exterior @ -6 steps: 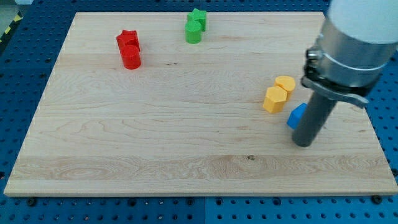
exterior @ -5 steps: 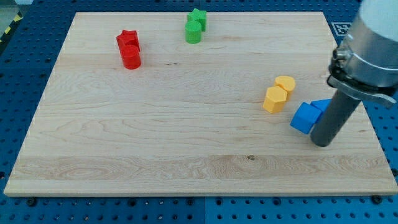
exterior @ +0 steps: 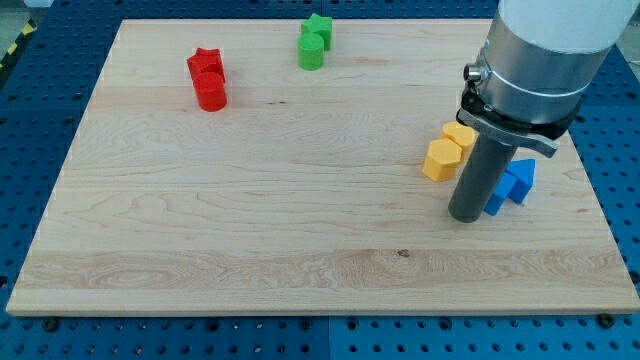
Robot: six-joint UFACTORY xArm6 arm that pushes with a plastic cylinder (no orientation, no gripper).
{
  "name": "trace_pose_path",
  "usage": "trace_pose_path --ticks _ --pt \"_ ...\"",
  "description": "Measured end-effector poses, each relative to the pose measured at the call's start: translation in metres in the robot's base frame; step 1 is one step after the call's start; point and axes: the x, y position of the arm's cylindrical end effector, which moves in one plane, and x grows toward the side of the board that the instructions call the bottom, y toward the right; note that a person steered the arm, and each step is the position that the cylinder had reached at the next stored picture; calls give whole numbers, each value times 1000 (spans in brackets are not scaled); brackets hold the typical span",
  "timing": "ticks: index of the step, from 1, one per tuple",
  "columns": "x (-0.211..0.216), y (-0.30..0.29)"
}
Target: Move the blue cube and the blue triangle towards the center right
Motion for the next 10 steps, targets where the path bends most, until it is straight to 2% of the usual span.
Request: trace_pose_path --ticks 4,7,10 --pt "0 57" --pt "-2 66" --pt "-30 82"
